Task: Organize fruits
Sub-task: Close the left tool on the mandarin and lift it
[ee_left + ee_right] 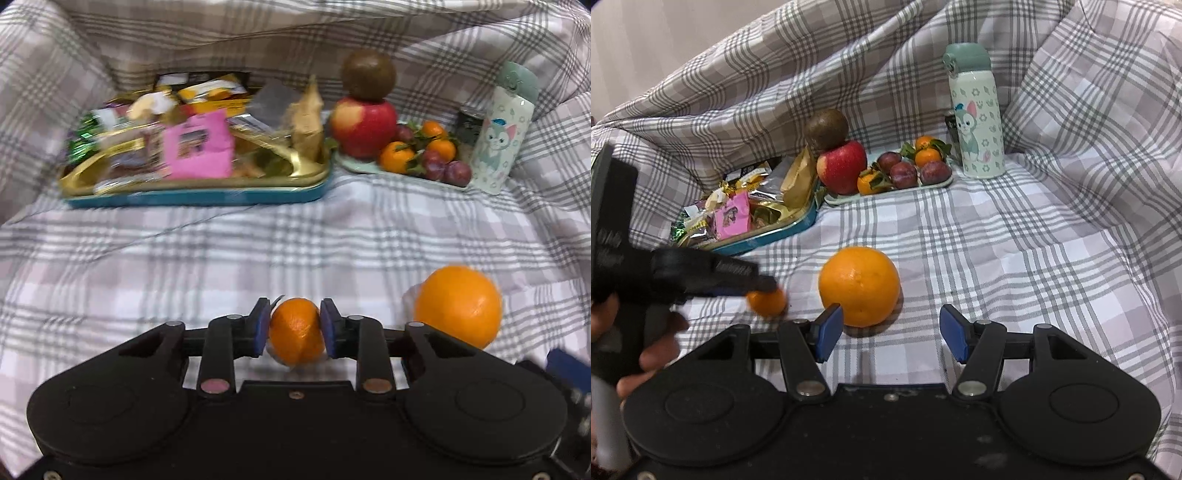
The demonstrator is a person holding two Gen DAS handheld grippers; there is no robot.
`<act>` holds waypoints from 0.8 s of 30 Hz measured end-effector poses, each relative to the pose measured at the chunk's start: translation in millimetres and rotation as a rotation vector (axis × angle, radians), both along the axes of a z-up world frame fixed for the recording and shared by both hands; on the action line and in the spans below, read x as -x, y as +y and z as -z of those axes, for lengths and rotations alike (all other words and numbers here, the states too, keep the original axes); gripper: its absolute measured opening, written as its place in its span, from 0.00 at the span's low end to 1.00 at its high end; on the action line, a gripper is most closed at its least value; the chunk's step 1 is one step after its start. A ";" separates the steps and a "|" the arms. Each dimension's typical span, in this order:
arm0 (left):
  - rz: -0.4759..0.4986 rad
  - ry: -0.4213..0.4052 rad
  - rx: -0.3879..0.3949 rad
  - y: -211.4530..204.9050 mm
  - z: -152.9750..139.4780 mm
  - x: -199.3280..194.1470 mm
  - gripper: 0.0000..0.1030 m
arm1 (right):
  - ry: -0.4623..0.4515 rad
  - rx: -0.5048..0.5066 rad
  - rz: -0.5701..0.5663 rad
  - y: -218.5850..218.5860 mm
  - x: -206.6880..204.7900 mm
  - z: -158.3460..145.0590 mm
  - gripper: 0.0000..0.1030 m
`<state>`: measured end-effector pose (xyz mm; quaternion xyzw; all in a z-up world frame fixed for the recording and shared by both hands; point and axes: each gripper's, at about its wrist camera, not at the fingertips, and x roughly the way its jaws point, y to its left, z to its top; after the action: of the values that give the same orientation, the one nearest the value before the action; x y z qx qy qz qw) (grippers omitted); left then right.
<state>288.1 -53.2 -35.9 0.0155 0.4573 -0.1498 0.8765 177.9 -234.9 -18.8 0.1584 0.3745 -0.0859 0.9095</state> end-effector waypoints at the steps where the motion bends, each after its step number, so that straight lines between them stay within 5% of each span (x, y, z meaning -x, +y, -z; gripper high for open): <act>1: -0.003 -0.008 -0.002 5.5 -1.7 3.3 0.25 | -0.005 0.006 -0.002 1.5 -0.9 -0.7 0.60; 24: 0.043 -0.039 0.047 34.1 -1.7 25.5 0.30 | -0.049 0.088 -0.047 18.9 -26.4 -1.4 0.60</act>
<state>262.6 -19.1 -34.1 0.0075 0.4359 -0.1789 0.8820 204.3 -216.0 -17.3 0.1113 0.3517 -0.0771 0.9263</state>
